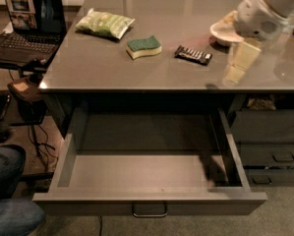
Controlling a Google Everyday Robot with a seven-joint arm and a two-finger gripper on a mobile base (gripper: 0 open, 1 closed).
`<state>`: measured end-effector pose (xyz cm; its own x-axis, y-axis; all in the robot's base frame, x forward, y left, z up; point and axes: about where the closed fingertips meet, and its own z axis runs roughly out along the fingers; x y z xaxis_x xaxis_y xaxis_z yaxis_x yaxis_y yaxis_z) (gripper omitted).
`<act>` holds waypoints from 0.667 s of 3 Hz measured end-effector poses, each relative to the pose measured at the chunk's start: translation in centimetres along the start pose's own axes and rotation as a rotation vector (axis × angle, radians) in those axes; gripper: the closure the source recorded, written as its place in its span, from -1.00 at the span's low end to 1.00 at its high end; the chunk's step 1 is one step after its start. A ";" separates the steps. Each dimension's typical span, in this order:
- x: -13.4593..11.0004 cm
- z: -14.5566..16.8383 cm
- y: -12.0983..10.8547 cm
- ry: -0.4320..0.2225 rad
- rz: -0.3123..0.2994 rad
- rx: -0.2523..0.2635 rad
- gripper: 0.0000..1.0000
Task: Place rxbar chocolate into top drawer
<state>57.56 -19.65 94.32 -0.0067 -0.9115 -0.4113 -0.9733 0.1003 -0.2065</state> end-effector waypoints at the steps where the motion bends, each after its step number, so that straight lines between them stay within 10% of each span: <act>1: 0.3 0.5 -2.4 -0.032 0.003 0.029 -1.00; 2: 0.2 0.4 -2.4 -0.032 0.002 0.031 -1.00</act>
Offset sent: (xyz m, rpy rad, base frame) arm 0.0245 -0.0026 -0.0024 0.0321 -0.0243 -0.0057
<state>60.01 -19.90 94.33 -0.0007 -0.8981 -0.4398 -0.9657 0.1149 -0.2330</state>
